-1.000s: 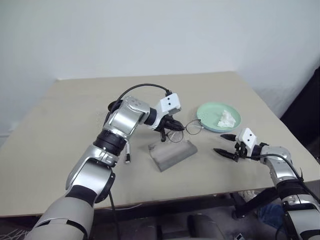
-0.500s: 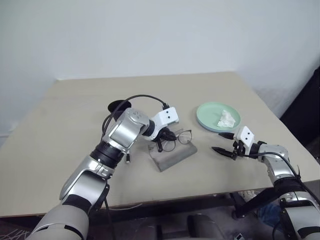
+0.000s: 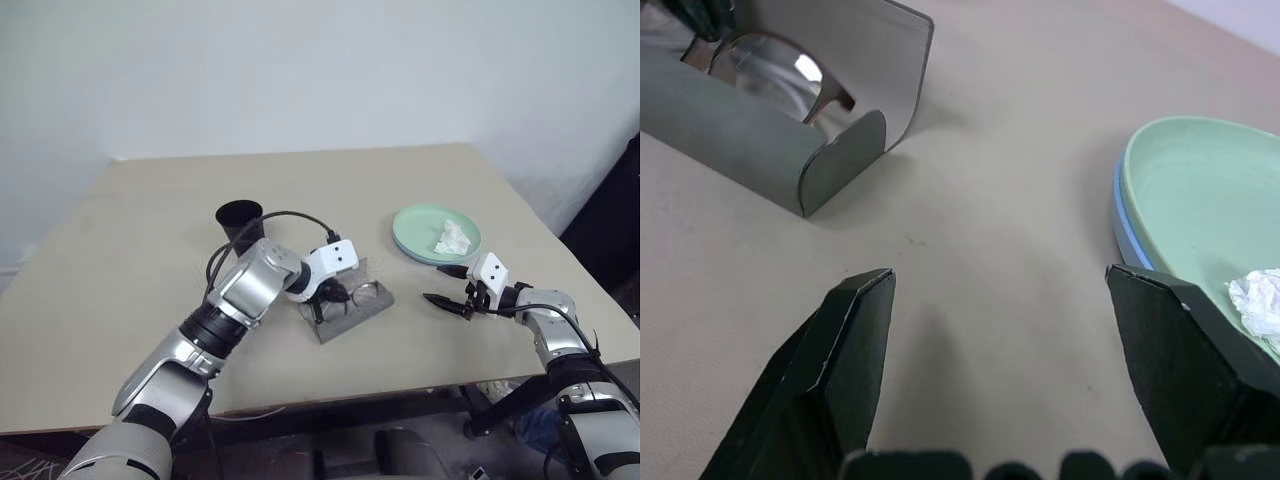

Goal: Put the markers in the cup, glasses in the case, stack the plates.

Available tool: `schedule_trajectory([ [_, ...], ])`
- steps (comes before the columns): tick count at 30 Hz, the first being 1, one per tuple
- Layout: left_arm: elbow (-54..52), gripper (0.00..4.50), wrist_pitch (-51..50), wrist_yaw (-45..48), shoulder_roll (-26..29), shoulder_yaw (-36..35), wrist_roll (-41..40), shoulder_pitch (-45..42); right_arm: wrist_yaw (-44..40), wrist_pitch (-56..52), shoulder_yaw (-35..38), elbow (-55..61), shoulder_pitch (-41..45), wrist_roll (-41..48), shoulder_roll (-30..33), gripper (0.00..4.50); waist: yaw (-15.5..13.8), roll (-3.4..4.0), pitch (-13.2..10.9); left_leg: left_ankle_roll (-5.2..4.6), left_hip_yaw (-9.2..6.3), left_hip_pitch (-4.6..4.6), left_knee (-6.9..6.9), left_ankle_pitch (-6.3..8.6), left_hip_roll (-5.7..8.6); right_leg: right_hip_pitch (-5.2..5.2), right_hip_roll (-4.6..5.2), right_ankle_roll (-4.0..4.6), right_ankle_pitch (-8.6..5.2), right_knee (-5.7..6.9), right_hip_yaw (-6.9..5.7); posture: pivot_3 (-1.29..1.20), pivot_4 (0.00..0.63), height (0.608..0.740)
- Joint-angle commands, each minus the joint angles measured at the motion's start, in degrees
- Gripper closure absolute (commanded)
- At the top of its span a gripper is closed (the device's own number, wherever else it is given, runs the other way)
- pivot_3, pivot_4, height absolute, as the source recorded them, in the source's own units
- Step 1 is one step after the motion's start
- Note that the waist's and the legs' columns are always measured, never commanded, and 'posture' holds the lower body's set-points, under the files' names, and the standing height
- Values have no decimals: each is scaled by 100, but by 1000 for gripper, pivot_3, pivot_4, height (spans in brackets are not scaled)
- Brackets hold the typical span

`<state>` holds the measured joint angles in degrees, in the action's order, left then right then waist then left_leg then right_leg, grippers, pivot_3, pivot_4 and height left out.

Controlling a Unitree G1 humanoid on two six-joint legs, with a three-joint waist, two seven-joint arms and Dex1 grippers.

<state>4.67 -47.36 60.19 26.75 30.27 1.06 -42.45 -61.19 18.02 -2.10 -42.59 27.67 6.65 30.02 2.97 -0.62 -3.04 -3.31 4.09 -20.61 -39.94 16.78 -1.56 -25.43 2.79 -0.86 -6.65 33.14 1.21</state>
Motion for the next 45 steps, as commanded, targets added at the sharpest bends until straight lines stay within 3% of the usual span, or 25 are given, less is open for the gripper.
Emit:
schedule_trajectory([
  [1, -311, 4467, -275, 61, 18, -94, -202, 80, 28, 115, 66, 79, 151, 20, 19, 836, 0, 0, 0, 0, 0, 0, 0, 0, 0, 0, 0, 0, 0, 0, 1, 0, 0, 740],
  [10, -426, 4467, -678, -30, -11, -167, -502, 263, 15, 104, 51, 48, 174, 3, 24, 836, 0, 0, 1, 0, -1, 4, 0, 0, 0, 1, 0, 0, 0, 0, 4, 0, 0, 740],
  [13, -432, 3840, -665, -69, 12, -156, -525, 271, 14, 117, 40, 12, 193, -11, 21, 836, 0, 0, 1, 0, -1, 3, 0, 0, 1, 2, 0, 0, 0, 0, 5, 0, 0, 740],
  [17, -465, 2460, -607, -94, 2, -212, -574, 270, 8, 137, 26, -48, 238, -24, 11, 836, 0, 0, 1, 0, 0, 4, 0, 0, 1, 2, 0, 0, 0, 0, 6, 0, 0, 740],
  [36, -31, 2460, 155, -470, -118, -882, -741, -619, -12, 326, -64, -371, 433, -32, -45, 836, 3, -1, 1, -1, 1, 3, 0, -1, 4, 1, -3, 0, 0, 0, 13, 0, 0, 740],
  [39, 465, 3070, 668, -680, 8, -880, -458, -778, -11, 344, -68, -391, 439, -33, -48, 836, 8, 0, 1, -3, 1, 4, -1, -3, 4, 2, -4, 0, 0, 1, 14, 0, 0, 740],
  [43, 1093, 4399, 1466, -948, 275, -648, 114, -826, -4, 360, -61, -398, 435, -33, -46, 836, 7, 0, 1, -3, 4, 7, 0, -3, 4, 2, -7, 0, 0, 4, 21, 0, 0, 740],
  [45, 1295, 4473, 1670, -926, 361, -518, 332, -790, -5, 367, -55, -399, 430, -32, -41, 836, 4, 0, 1, -3, 5, 6, 0, -3, 4, 1, -8, 0, 0, 6, 22, 0, 0, 740],
])
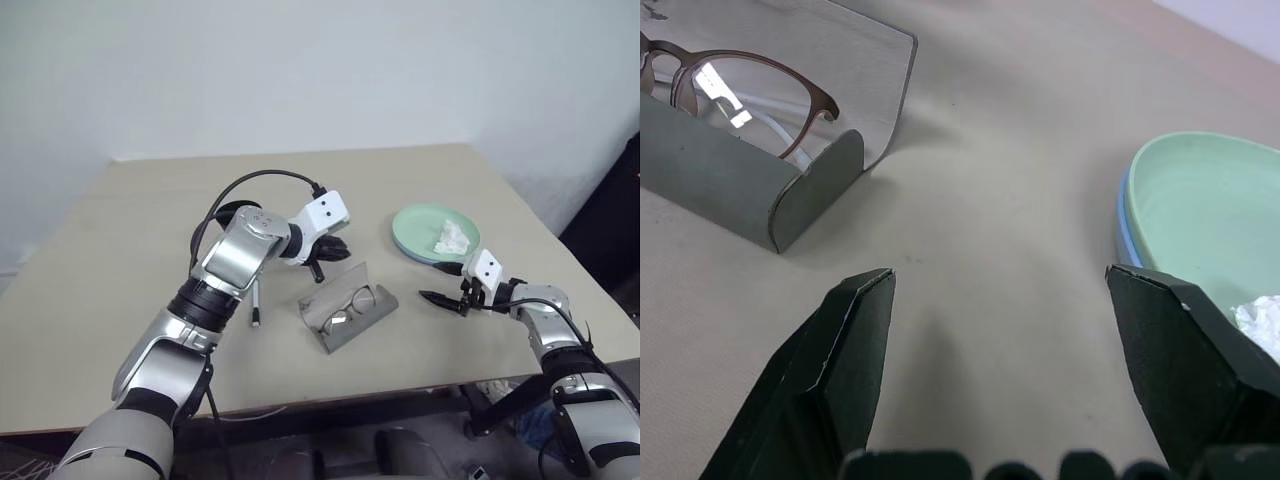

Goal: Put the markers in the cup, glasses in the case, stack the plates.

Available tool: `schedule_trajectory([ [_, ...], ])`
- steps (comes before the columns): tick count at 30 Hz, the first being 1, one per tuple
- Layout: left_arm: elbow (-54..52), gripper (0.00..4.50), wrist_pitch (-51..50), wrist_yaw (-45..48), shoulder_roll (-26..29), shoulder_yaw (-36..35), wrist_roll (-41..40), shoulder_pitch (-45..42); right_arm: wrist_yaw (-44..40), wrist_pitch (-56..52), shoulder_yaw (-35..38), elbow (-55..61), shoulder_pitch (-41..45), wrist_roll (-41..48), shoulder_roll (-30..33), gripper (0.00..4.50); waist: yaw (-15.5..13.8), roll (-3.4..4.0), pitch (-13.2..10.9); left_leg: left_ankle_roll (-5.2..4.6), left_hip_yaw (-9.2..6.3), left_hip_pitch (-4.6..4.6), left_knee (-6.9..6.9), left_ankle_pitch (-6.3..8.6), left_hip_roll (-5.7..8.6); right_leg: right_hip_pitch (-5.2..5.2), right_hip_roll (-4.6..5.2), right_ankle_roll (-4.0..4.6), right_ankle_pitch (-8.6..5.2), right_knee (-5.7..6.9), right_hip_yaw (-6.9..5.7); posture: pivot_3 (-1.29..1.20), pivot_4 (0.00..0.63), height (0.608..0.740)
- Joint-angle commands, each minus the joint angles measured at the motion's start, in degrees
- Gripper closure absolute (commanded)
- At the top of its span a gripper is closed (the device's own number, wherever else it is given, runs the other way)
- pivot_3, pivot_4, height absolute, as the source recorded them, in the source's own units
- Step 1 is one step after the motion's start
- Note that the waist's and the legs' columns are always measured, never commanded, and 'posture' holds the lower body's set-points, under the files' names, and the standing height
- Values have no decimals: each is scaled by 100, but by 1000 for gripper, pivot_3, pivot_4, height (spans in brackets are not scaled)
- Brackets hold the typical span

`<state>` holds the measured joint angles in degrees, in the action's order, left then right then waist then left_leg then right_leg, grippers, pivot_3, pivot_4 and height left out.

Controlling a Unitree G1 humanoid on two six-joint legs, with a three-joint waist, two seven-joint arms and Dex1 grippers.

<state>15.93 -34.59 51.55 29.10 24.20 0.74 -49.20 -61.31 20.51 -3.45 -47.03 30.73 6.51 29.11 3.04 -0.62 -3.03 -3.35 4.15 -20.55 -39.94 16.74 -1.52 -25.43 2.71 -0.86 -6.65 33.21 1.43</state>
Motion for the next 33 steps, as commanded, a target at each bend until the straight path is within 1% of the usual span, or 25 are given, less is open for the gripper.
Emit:
schedule_trajectory([
  [1, 212, 4473, 414, 28, 151, 150, 415, -77, 4, 121, 83, 44, 121, -16, 54, 836, -5, 0, 0, 0, 3, -1, 0, 0, 0, 0, 0, 0, 0, 1, 0, 0, 0, 740],
  [4, 190, 4473, 461, 309, 198, 244, 449, 60, -19, 116, 107, 54, 115, 17, 64, 836, -10, 0, 0, 0, 6, -5, 0, 0, 4, 0, 0, 0, 0, 0, 1, 0, 0, 740],
  [7, 116, 4473, 488, 617, 261, 289, 431, 239, -291, -53, 188, 220, 81, 255, 74, 836, -8, 0, 0, 0, 9, -10, 0, 0, 11, 0, 0, -3, -2, 1, 5, 0, 0, 740],
  [12, 136, 4473, 482, 863, 274, 226, 382, 370, -1116, -833, 261, 809, -127, 770, 159, 836, -9, -3, 0, 0, 5, -9, -1, 0, 11, -1, -2, -4, -2, 13, 6, 0, 0, 740],
  [15, 97, 4473, 501, 1012, 280, 218, 339, 434, -1443, -1329, 244, 1195, -305, 945, 240, 836, -10, -3, 0, 0, -2, -1, -5, 0, 22, -2, -2, -16, -11, 42, 21, 0, 0, 740],
  [20, -387, 4473, 316, 1397, 265, 166, 49, 593, -1468, -1588, 273, 1524, -462, 959, 269, 836, -4, -4, -1, 0, -4, 3, -8, 0, 21, -8, -2, -17, -12, 49, 41, 0, 0, 740],
  [28, -1221, 4473, -22, 1745, 274, 232, -286, 917, -1315, -1564, 284, 1578, -473, 871, 223, 836, -6, -5, -2, -8, 2, 5, -13, -5, 30, -9, -4, -20, -14, 50, 68, 0, 0, 740],
  [33, -1506, 4473, -91, 1826, 341, 332, -270, 1069, -1258, -1529, 262, 1574, -482, 840, 198, 836, -6, -5, -2, -15, 0, 5, -14, -8, 34, -8, -4, -20, -14, 53, 73, 0, 0, 740],
])
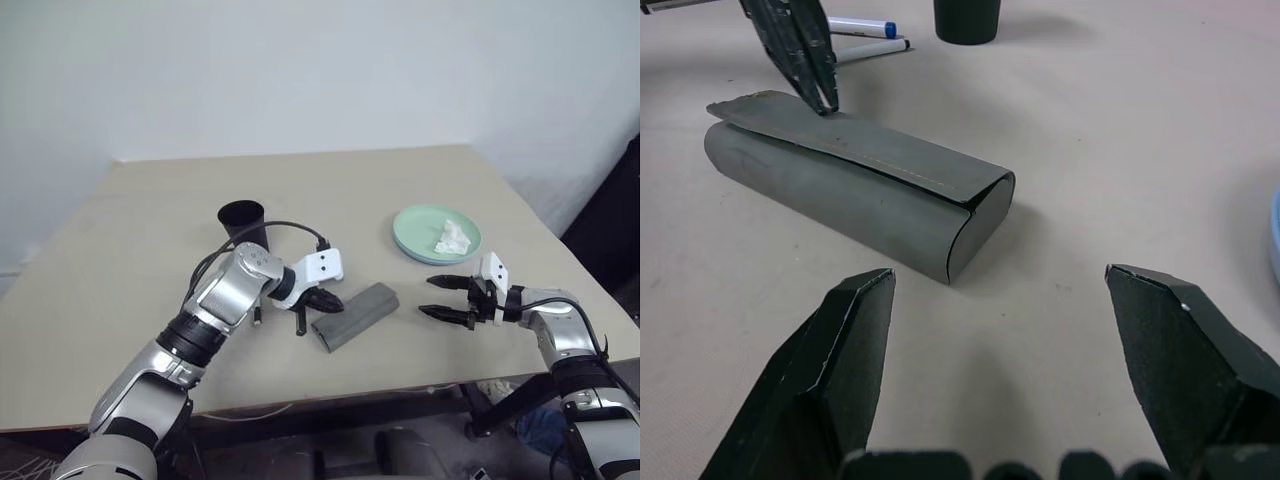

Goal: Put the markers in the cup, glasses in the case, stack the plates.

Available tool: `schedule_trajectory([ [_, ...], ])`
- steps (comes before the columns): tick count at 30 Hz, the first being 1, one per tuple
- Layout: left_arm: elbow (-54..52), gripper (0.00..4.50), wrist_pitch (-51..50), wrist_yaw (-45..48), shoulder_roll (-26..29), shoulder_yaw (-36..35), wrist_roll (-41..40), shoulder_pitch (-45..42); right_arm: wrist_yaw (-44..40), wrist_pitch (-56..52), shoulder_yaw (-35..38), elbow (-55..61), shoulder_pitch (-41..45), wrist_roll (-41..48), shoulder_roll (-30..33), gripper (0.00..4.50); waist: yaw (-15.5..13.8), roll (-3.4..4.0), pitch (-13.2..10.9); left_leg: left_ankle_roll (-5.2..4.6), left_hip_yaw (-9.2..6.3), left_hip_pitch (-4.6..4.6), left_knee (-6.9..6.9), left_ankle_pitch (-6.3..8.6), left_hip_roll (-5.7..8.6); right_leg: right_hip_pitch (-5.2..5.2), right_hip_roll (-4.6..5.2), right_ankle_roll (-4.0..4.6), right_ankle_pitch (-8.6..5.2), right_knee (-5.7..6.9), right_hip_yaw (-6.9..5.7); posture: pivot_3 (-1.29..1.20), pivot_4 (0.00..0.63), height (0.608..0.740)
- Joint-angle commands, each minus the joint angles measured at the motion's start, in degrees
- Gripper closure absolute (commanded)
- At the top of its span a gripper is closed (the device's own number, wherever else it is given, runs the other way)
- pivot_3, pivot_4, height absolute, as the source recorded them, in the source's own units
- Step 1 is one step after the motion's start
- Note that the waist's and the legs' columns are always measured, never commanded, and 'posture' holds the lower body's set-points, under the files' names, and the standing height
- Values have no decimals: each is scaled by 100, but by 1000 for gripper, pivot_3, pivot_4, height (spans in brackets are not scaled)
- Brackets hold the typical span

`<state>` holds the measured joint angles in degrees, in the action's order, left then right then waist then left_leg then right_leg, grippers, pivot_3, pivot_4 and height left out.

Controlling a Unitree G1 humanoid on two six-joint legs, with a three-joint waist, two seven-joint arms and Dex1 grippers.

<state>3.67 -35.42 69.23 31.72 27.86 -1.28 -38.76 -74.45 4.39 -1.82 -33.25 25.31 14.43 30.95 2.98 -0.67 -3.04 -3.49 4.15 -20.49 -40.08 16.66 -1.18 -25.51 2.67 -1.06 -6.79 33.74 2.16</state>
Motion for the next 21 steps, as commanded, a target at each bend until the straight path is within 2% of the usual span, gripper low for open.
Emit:
schedule_trajectory([
  [1, -321, 4473, -2, 76, 95, 0, -48, 57, 64, 86, 95, 192, 65, 43, 12, 836, 1, 0, 0, -1, 0, 0, 0, 0, 1, 0, 0, 0, 0, 0, 2, 0, 0, 740],
  [8, -295, 4473, 323, 56, 288, 379, 377, 185, 136, 145, 64, 137, 108, -18, -23, 836, 1, -1, 1, -3, 0, 5, 0, -1, 5, 3, 0, -1, -1, 0, 8, 0, 0, 740],
  [13, -210, 4473, 412, -7, 264, 376, 447, 238, 170, 188, 56, 115, 115, -65, -49, 836, 1, -2, 2, -5, 2, 14, 0, -3, 6, 8, 0, -1, -1, 2, 11, 0, 0, 740],
  [17, -160, 4473, 103, -245, 36, -57, 155, 152, 178, 189, 50, 119, 133, -75, -50, 836, 0, -2, 2, -14, 0, 16, 0, -8, 11, 9, 1, -1, -1, 3, 16, 0, 0, 740],
  [21, -36, 4473, 82, -769, -240, -958, -279, 54, 162, 192, 52, 122, 150, -60, -62, 836, 0, -4, 0, -23, -4, 7, -1, -14, 17, 6, 4, -2, -1, 2, 19, 0, 0, 740],
])
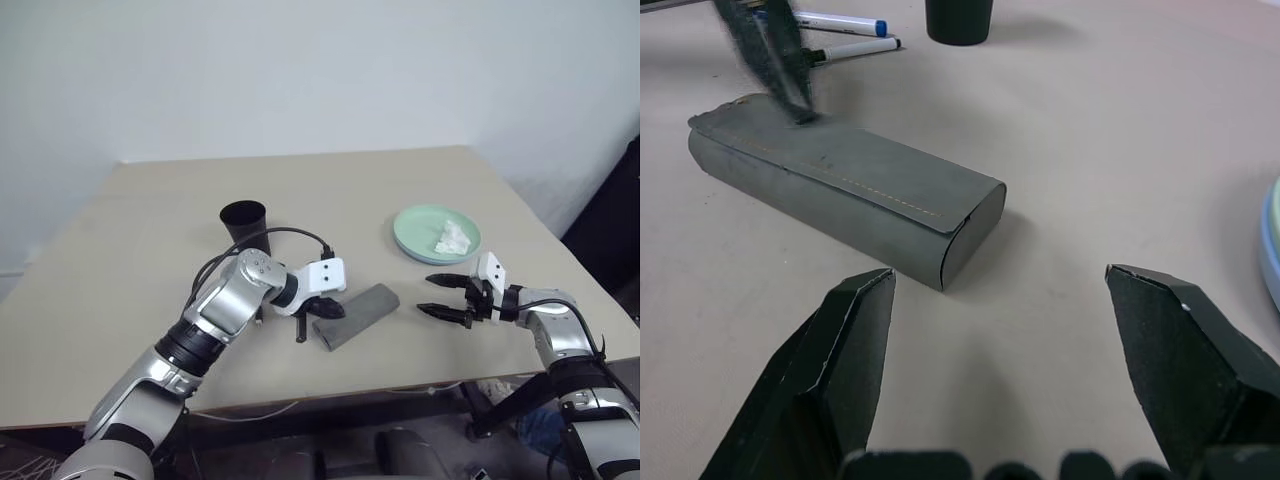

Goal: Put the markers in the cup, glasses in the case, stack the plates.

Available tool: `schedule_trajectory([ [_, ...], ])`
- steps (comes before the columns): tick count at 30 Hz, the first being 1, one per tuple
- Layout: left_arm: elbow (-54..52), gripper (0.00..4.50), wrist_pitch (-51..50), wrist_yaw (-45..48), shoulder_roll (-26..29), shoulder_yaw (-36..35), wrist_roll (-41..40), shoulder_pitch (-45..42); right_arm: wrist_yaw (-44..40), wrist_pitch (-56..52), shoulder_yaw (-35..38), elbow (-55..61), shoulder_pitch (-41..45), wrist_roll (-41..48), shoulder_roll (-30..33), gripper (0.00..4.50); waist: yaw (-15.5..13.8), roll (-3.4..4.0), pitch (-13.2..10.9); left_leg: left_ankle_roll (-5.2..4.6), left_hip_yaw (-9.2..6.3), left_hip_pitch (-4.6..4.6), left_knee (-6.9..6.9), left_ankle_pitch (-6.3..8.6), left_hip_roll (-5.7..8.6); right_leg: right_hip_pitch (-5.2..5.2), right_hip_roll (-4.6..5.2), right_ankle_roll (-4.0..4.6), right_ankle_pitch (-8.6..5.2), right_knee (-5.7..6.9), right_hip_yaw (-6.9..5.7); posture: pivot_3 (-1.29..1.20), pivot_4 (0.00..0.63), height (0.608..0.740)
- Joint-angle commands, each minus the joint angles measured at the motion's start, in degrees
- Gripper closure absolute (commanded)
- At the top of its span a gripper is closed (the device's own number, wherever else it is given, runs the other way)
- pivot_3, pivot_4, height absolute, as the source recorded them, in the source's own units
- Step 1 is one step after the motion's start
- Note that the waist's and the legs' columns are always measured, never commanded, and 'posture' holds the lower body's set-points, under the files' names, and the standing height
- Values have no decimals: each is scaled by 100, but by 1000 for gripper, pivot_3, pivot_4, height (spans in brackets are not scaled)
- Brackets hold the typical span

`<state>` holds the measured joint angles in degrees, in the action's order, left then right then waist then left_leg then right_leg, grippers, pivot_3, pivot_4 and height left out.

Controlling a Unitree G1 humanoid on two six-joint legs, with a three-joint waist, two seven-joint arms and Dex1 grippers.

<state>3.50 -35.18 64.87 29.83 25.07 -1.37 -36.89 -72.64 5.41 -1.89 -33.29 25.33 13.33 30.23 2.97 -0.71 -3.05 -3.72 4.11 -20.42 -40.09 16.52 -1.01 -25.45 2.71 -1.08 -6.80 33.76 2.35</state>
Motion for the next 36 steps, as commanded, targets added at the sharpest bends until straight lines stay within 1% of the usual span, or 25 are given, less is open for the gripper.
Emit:
schedule_trajectory([
  [1, 22, 4473, 206, -463, -60, -846, -293, -103, -30, 79, 58, 145, 149, 60, 8, 836, 3, 0, 0, 0, -1, -2, 0, 0, 1, 0, 1, 0, 0, 0, 0, 0, 0, 740],
  [5, 432, 4473, 714, -1081, -32, -1467, -306, 95, -54, 68, 56, 177, 152, 80, -2, 836, 3, 1, 1, 0, -1, 0, 5, 0, 1, -2, 1, 0, 0, 1, -2, 0, 0, 740],
  [7, 584, 4473, 877, -1576, -109, -1882, -342, 232, -60, 74, 58, 170, 154, 80, 1, 836, 2, 1, 1, 1, -2, 3, 9, 0, 1, -2, 1, -1, 0, 2, -2, 0, 0, 740],
  [10, 559, 4473, 592, -2322, -260, -2295, -344, 444, -75, 112, 61, 141, 150, 70, 14, 836, -1, -2, 1, 1, -3, 0, 10, 0, 1, -2, 2, -1, 1, 2, -4, 0, 0, 740],
  [12, 100, 4473, 192, -2742, -323, -2367, -248, 798, -89, 129, 71, 110, 161, 67, 30, 836, -2, -4, 2, 1, -2, -2, 9, 0, 3, -2, 5, -3, 2, -2, -4, 0, 0, 740],
  [15, -902, 4473, -752, -3420, -555, -2473, -199, 1346, -129, 167, 71, 25, 194, 46, 54, 836, -2, -6, 3, 2, -1, -4, 10, 2, 9, -2, 14, -14, 2, -3, -3, 0, 0, 740],
  [18, -1723, 4473, -1871, -4121, -841, -2504, -15, 1707, -166, 209, 72, -96, 259, 28, 62, 836, -10, -17, 2, 3, -6, -10, 10, 2, 11, -2, 16, -25, 7, -5, -4, 0, 0, 740],
  [20, -2089, 4473, -2493, -4574, -1062, -2551, 129, 1870, -196, 242, 65, -194, 318, 14, 65, 836, -6, -20, 3, 3, -8, -9, 9, 2, 12, -2, 16, -26, 7, -4, -5, 0, 0, 740],
  [22, -2311, 4473, -2927, -4958, -1327, -2694, 192, 1926, -231, 278, 44, -290, 375, -8, 58, 836, -1, -20, 3, 4, -7, -3, 9, 2, 13, 2, 16, -26, 7, -2, -4, 0, 0, 740],
  [24, -2406, 4473, -3114, -5252, -1503, -2769, 265, 1894, -270, 310, 23, -376, 427, -32, 44, 836, 0, -21, 3, 5, -6, 3, 10, 2, 13, 3, 15, -25, 7, 0, -5, 0, 0, 740],
  [28, -2428, 4473, -3337, -5668, -1652, -2766, 387, 1806, -304, 387, 2, -546, 519, -74, 5, 836, 16, -22, 2, 7, -8, 10, 10, 1, 12, 4, 10, -25, 7, 3, -5, 0, 0, 740],
  [31, -2277, 3877, -3402, -5899, -1695, -2837, 437, 1721, -308, 418, -21, -580, 536, -100, -31, 836, 13, -22, 2, 8, -8, 11, 12, 1, 12, 3, 9, -24, 6, 2, -5, 0, 0, 740],
  [36, -1913, 2176, -3214, -6056, -1668, -2935, 387, 1513, -293, 453, -35, -551, 472, -114, -56, 836, 8, -22, 3, 8, -7, 5, 12, 2, 15, 2, 11, -25, 6, -2, -3, 0, 0, 740],
])
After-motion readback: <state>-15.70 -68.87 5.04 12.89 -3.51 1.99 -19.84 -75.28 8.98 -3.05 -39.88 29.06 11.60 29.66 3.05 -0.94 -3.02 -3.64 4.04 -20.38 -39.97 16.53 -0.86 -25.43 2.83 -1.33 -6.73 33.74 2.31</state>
